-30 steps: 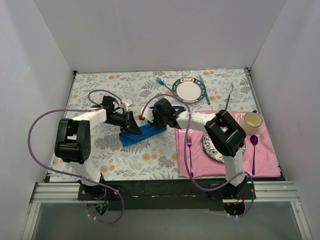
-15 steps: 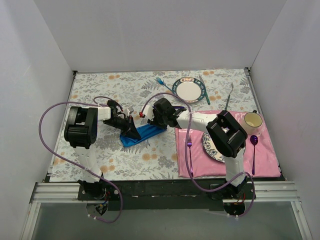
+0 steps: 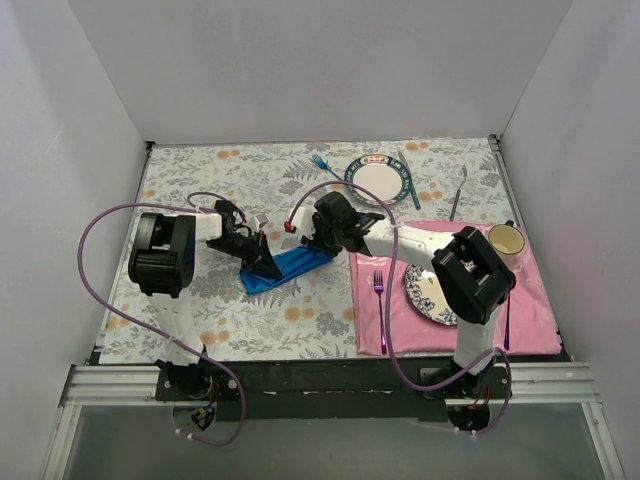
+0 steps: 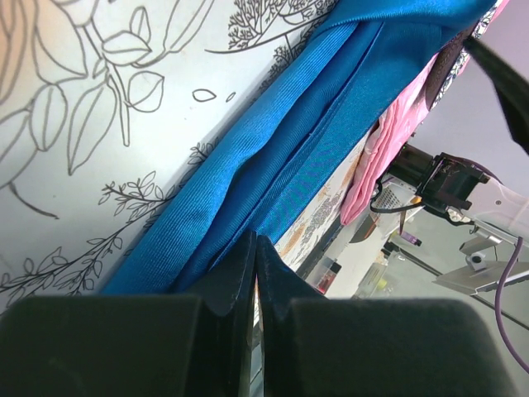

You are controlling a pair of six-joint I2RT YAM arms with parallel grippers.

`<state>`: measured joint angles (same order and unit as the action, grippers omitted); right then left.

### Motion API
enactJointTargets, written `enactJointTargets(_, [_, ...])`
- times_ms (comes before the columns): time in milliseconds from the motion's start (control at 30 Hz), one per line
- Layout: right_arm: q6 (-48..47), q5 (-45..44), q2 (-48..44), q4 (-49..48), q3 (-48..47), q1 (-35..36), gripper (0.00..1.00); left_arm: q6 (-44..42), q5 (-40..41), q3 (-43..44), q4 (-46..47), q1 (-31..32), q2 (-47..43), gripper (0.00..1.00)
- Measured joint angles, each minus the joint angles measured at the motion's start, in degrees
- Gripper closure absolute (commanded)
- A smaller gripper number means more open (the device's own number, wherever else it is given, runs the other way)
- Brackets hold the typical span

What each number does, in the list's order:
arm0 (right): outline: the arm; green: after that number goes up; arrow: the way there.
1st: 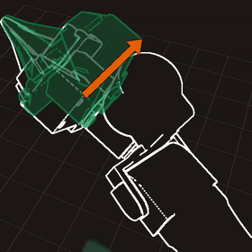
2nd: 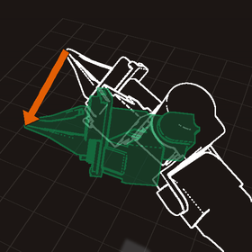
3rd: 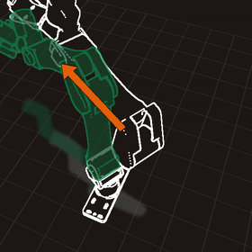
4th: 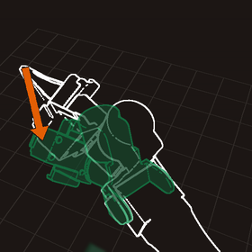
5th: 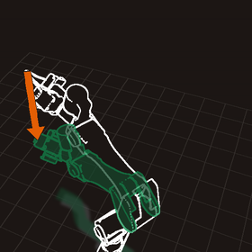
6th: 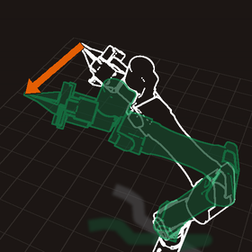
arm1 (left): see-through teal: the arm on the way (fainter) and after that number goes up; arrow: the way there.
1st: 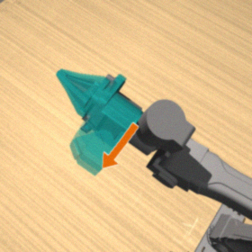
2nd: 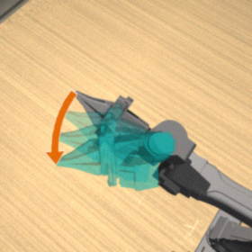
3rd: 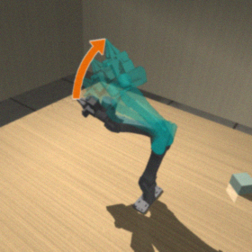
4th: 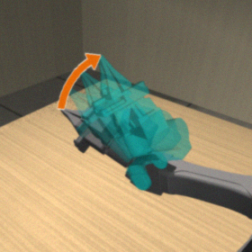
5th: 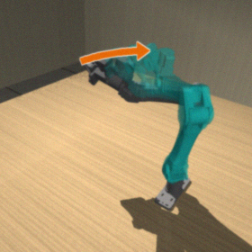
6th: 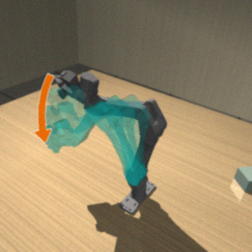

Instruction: Fold the napkin into a case and place the utensils inside

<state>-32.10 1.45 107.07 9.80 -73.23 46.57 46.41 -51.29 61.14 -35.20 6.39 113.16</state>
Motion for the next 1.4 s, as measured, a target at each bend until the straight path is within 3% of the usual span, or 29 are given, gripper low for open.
enactJointTargets(200, [-0.8,0.2,0.0,0.0,1.7,0.1,0.65,-0.2,0.1,0.1,-0.2,0.0,0.0,1.00])
enactJointTargets(333, [-1.7,0.2,0.1,-1.4,3.3,0.1,0.84,-0.2,0.3,0.2,-0.3,0.1,0.0,1.00])
enactJointTargets(600, [-4.2,0.0,2.2,-4.8,5.7,0.1,0.99,-1.1,0.8,0.6,-1.0,0.2,0.0,1.00])
enactJointTargets(800, [-4.6,0.4,2.2,-5.5,6.0,0.2,0.97,-2.2,1.7,1.3,-2.4,0.1,0.0,1.00])
enactJointTargets(1000, [-2.9,5.2,1.8,0.1,3.8,0.0,0.57,-4.6,3.3,2.5,-4.8,0.0,0.0,1.00])
enactJointTargets(1100, [-0.6,10.7,1.6,6.4,-0.2,-1.0,0.50,-5.6,3.8,3.0,-5.6,0.0,0.0,1.00])
enactJointTargets(1167, [0.9,15.1,1.2,10.0,-2.9,-2.0,0.50,-6.1,4.0,3.1,-5.9,0.0,0.0,1.00])
enactJointTargets(1400, [6.7,27.5,-1.2,13.9,-8.6,-7.1,0.66,-7.0,4.2,3.3,-6.2,0.0,0.0,1.00])
